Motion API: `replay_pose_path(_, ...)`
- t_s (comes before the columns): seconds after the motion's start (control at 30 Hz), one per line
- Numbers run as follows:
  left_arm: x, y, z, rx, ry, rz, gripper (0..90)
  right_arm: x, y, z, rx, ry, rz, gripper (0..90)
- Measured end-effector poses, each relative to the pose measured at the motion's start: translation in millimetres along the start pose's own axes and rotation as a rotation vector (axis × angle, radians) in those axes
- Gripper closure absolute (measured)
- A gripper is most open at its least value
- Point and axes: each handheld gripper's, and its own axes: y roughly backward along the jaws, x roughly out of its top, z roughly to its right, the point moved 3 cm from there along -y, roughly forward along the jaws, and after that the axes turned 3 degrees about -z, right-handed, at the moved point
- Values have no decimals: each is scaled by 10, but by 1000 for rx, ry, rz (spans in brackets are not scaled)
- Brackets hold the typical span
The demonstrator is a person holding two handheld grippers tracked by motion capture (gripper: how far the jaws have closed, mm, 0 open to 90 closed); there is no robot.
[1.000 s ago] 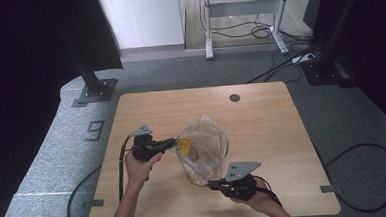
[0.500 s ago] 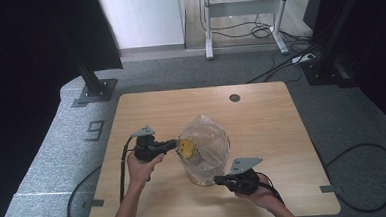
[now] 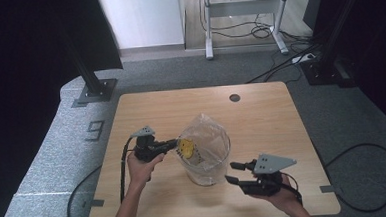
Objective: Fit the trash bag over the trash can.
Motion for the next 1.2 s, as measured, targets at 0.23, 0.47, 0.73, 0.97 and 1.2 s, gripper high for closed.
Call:
replay_pose_path(0.23, 4, -1, 3, -1, -5, 0, 865, 359, -116, 245, -128, -48, -18, 452)
replay_pose_path(0.47, 3, 11, -3, -6, -10, 3, 864, 422, -451, 415, -197, -96, -118, 465)
replay_pose_path(0.73, 4, 29, -2, -9, -11, 9, 865, 403, -520, 435, -294, -63, -178, 865)
replay_pose_path(0.97, -3, 38, -7, -8, -11, 13, 864, 368, -356, 508, -330, -101, -131, 892)
replay_pose_path(1.2, -9, 22, -7, -8, -11, 8, 864, 194, -257, 672, -327, -188, -99, 893)
